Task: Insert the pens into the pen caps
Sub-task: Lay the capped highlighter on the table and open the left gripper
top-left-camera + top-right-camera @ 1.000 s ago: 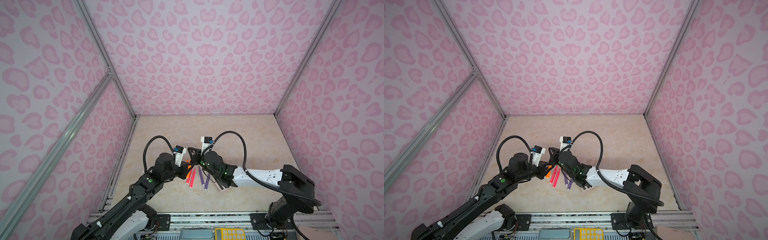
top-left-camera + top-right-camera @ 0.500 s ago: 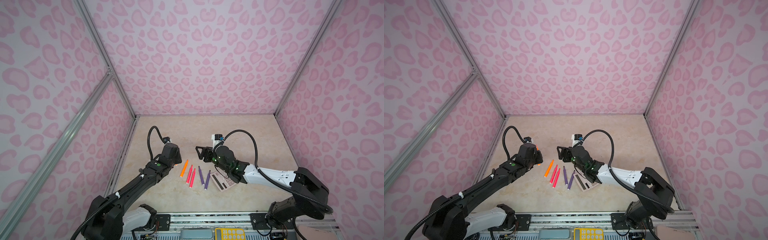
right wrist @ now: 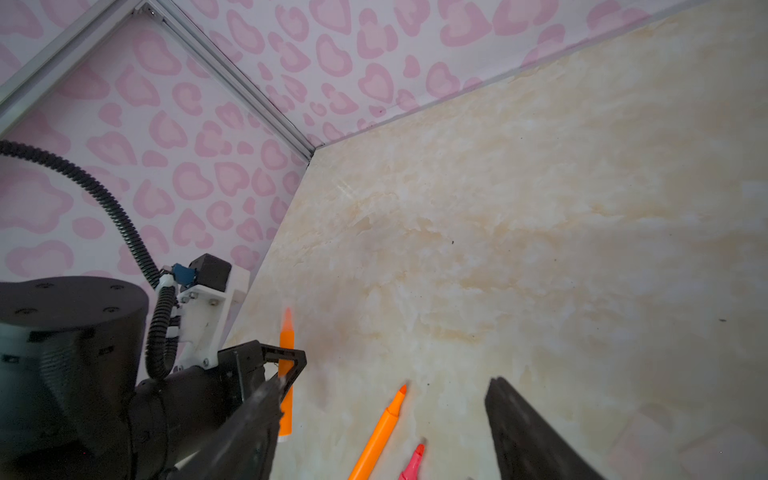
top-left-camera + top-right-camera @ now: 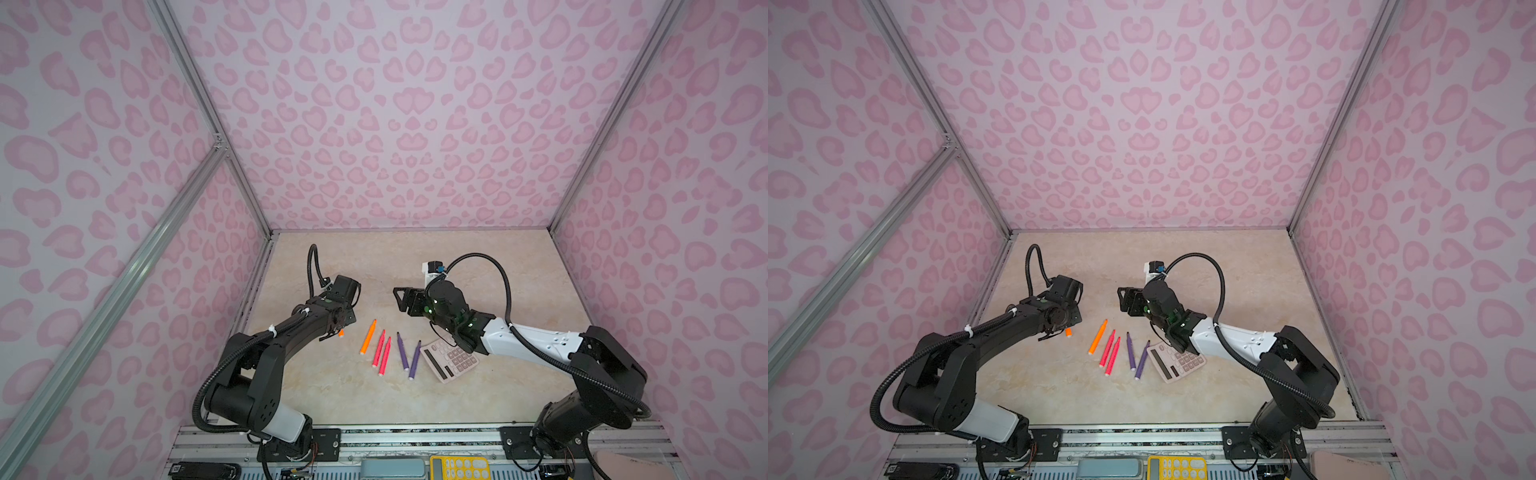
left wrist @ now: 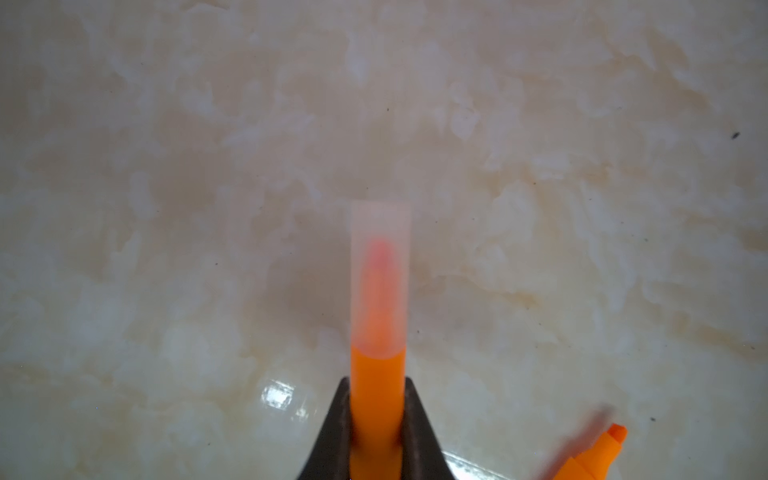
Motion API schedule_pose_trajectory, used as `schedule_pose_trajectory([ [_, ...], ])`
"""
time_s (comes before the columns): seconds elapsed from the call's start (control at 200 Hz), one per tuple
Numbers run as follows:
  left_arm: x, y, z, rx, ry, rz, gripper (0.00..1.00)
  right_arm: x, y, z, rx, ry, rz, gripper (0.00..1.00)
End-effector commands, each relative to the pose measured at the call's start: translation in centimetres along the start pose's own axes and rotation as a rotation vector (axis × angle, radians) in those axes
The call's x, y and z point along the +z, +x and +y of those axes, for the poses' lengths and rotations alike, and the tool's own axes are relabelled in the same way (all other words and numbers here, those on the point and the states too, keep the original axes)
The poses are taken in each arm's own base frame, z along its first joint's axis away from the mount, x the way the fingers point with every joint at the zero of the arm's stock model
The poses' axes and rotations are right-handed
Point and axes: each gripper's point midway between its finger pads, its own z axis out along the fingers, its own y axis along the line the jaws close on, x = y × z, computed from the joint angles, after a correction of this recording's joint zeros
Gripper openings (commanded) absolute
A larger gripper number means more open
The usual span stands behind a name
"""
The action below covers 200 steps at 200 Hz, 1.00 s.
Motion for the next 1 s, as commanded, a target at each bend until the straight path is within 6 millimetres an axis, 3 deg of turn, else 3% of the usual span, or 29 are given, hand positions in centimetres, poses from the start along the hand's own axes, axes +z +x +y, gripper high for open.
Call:
schedule_pose_trajectory([
  [0.0, 0.8, 0.7, -0.1, 0.009, -0.016, 0.054, 0.04, 0.1, 0.6, -0.6, -0.004, 0.012, 0.027, 0.78],
  [0.26, 2.7, 2.1, -1.6, 0.037, 0.011, 0.143, 0.04, -0.2, 0.1, -1.4, 0.007, 0.023, 0.005, 0.78],
  [0.475, 3.2, 2.4, -2.0, 0.043, 0.023, 0.164, 0.18, -0.3, -0.1, -1.6, 0.013, 0.02, 0.004, 0.78],
  [0.725, 2.3, 1.8, -2.0, 0.043, 0.042, 0.135, 0.43, -0.4, -0.3, -1.8, 0.024, 0.016, 0.006, 0.78],
  [0.875, 1.2, 1.1, -2.4, 0.048, 0.075, 0.097, 0.45, -0.4, -0.1, -2.2, 0.024, 0.022, 0.003, 0.78],
  [0.995, -1.4, -0.1, -3.1, 0.082, 0.123, -0.001, 0.46, -0.4, -0.3, -2.3, 0.03, 0.021, 0.003, 0.78],
])
